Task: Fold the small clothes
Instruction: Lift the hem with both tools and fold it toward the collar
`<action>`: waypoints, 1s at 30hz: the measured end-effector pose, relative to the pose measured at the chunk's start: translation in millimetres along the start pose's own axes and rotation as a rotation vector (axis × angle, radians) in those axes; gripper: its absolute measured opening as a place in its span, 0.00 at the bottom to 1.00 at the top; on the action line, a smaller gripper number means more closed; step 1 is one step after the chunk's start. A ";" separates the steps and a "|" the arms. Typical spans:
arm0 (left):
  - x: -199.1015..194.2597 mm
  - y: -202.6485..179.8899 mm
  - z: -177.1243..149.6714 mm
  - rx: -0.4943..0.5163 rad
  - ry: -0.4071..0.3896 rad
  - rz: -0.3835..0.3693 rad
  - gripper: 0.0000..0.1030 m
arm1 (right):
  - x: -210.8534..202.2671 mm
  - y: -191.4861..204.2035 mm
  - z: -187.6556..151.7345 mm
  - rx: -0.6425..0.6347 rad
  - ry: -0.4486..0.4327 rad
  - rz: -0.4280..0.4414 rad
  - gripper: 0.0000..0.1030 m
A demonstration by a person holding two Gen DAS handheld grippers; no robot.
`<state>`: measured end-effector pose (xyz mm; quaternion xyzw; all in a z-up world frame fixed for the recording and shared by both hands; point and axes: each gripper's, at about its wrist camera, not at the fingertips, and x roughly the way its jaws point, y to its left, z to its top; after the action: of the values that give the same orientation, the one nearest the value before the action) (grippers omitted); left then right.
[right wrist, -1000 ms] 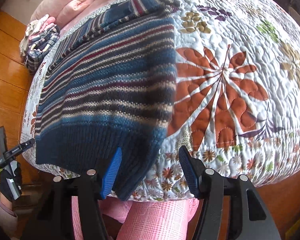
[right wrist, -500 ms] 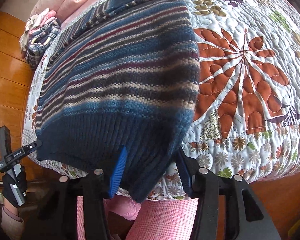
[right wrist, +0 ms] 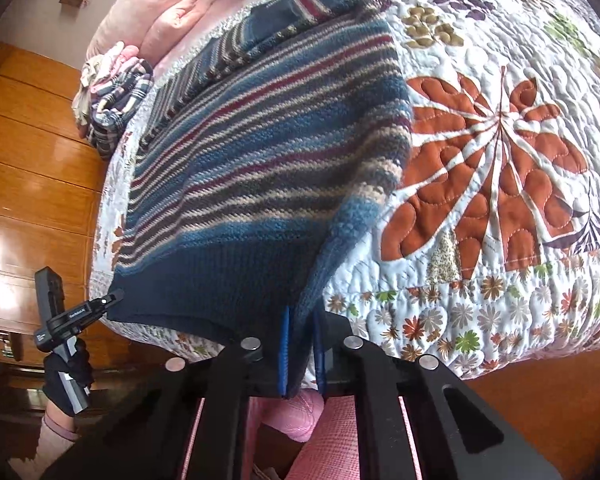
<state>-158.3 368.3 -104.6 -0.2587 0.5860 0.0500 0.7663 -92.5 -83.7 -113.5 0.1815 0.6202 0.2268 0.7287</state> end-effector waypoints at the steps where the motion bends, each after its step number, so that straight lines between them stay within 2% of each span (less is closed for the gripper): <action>1: -3.9 -3.6 3.9 0.005 -0.013 -0.006 0.08 | -4.3 2.3 3.9 0.003 -0.010 0.018 0.09; 6: -22.0 -18.9 30.4 0.016 -0.085 -0.042 0.08 | -27.4 5.5 27.6 0.026 -0.067 0.101 0.09; 13: -22.6 -24.6 73.4 0.011 -0.134 -0.060 0.08 | -33.3 7.7 67.6 0.067 -0.091 0.146 0.09; 21: 7.8 -23.2 123.8 -0.007 -0.141 -0.058 0.08 | -2.9 -4.2 126.9 0.169 -0.059 0.190 0.09; 30: 52.9 -16.6 165.7 -0.046 -0.095 -0.042 0.09 | 40.8 -21.6 177.8 0.242 0.003 0.178 0.09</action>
<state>8.8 417.4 -118.1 -0.2857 0.5421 0.0598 0.7880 90.3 -75.9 -129.5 0.3218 0.6255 0.2143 0.6777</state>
